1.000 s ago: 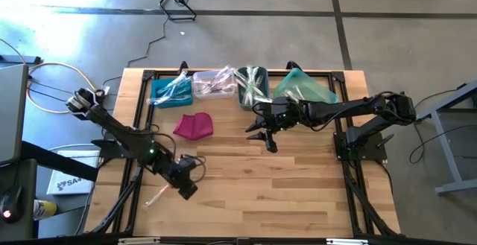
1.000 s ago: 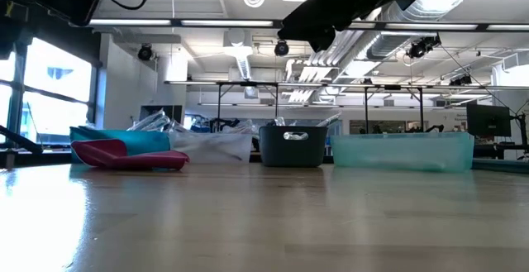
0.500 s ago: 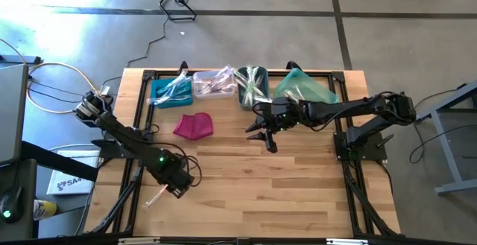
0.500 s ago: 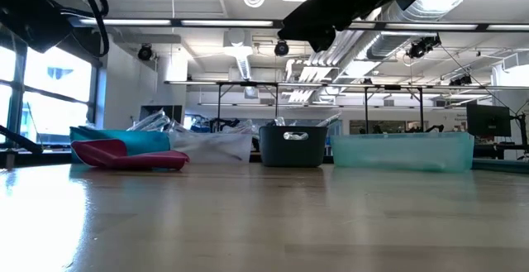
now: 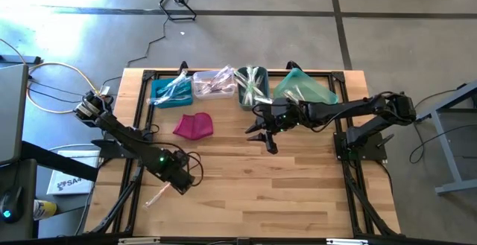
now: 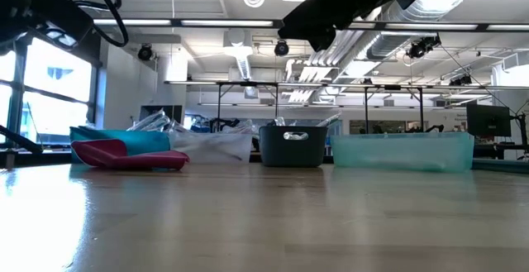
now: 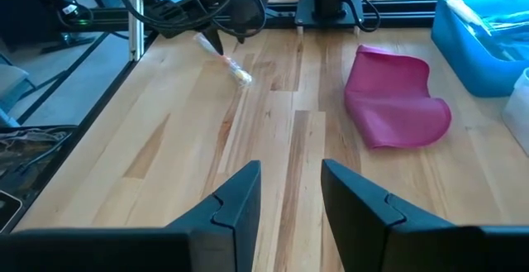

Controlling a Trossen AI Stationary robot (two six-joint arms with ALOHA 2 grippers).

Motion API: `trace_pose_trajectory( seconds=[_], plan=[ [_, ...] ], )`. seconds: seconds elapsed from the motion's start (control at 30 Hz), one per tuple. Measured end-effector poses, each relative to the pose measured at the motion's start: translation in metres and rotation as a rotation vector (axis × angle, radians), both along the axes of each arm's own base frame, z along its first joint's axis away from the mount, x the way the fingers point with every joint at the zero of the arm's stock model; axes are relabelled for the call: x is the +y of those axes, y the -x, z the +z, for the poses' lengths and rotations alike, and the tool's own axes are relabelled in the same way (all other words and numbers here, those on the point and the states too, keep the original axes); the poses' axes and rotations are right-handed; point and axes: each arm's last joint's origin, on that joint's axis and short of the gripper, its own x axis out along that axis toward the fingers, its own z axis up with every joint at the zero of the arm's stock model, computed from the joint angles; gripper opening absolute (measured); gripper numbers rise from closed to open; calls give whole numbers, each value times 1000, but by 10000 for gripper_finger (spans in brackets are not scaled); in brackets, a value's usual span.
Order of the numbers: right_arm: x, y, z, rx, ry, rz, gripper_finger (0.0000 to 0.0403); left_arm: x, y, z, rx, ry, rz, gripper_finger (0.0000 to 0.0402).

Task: Pick & Place Toothbrushes
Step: Put the orange toothbrush into the light blue bin

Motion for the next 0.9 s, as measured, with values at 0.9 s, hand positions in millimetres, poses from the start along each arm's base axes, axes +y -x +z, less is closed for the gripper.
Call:
trace_pose_trajectory(
  seconds=[0.9],
  plan=[
    [0, 0, 0, 0, 1, 0, 121, 5, 11, -56, -48, 102, 0, 171]
  ],
)
